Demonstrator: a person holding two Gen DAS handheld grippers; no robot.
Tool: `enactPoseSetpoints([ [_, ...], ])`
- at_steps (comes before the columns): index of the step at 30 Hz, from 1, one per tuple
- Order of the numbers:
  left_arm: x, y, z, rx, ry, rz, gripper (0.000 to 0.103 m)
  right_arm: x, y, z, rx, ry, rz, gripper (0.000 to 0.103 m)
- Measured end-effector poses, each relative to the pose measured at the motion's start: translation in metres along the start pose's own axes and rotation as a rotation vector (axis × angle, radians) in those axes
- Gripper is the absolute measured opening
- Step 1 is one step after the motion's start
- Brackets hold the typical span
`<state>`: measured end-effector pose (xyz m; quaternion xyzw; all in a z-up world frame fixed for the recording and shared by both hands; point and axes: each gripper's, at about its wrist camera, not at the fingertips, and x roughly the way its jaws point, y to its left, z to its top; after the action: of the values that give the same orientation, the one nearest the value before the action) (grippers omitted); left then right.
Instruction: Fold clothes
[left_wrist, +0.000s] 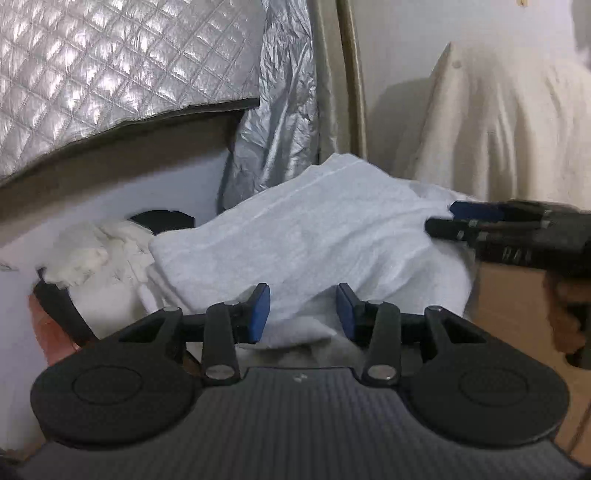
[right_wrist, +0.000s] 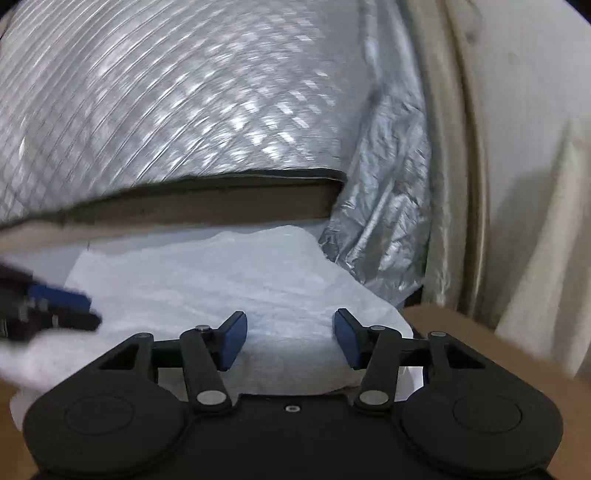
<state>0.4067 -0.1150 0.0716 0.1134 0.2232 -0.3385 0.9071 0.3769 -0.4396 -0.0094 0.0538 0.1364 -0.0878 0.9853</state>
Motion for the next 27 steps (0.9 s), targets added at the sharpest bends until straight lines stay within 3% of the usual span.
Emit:
enactPoseSetpoints([
  [3,0.005,-0.002,-0.001,-0.057,0.007,0.038,0.04,0.012,-0.003,-0.003,0.032,0.004,-0.021,0.055],
  [5,0.002,-0.01,0.002,-0.039,0.016,0.102,0.043,-0.004,0.008,-0.001,-0.013,-0.015,-0.134,0.055],
  [6,-0.004,-0.019,0.003,0.0,0.028,0.205,0.048,-0.012,0.013,0.001,-0.036,-0.024,-0.191,0.055],
  [7,-0.012,-0.032,0.002,0.049,0.025,0.353,0.057,-0.019,0.019,0.002,-0.058,-0.034,-0.248,0.064],
  [8,-0.027,-0.045,-0.002,0.076,-0.006,0.524,0.063,-0.029,0.025,0.0,-0.089,-0.05,-0.347,0.072],
  [9,-0.046,-0.054,-0.008,0.065,-0.046,0.59,0.076,-0.042,0.03,-0.008,-0.112,-0.063,-0.499,0.082],
  [10,-0.068,-0.059,-0.016,0.021,-0.067,0.548,0.086,-0.055,0.027,-0.014,-0.067,-0.033,-0.532,0.082],
  [11,-0.089,-0.063,-0.024,-0.024,-0.085,0.498,0.089,-0.069,0.024,-0.02,-0.012,0.001,-0.528,0.081],
  [13,-0.122,-0.071,-0.043,-0.124,-0.065,0.375,0.093,-0.099,0.029,-0.032,0.108,0.071,-0.389,0.076],
  [14,-0.133,-0.077,-0.053,-0.148,-0.045,0.355,0.093,-0.116,0.036,-0.036,0.115,0.088,-0.373,0.078],
  [18,-0.158,-0.11,-0.087,-0.134,0.092,0.396,0.093,-0.182,0.064,-0.053,0.142,0.16,-0.307,0.079],
  [21,-0.18,-0.133,-0.101,-0.157,0.143,0.386,0.093,-0.219,0.091,-0.051,0.137,0.226,-0.259,0.082],
  [25,-0.208,-0.153,-0.119,-0.281,0.186,0.332,0.094,-0.264,0.127,-0.049,0.114,0.245,-0.229,0.091],
  [27,-0.218,-0.165,-0.131,-0.303,0.192,0.351,0.094,-0.279,0.142,-0.049,0.082,0.263,-0.24,0.091],
])
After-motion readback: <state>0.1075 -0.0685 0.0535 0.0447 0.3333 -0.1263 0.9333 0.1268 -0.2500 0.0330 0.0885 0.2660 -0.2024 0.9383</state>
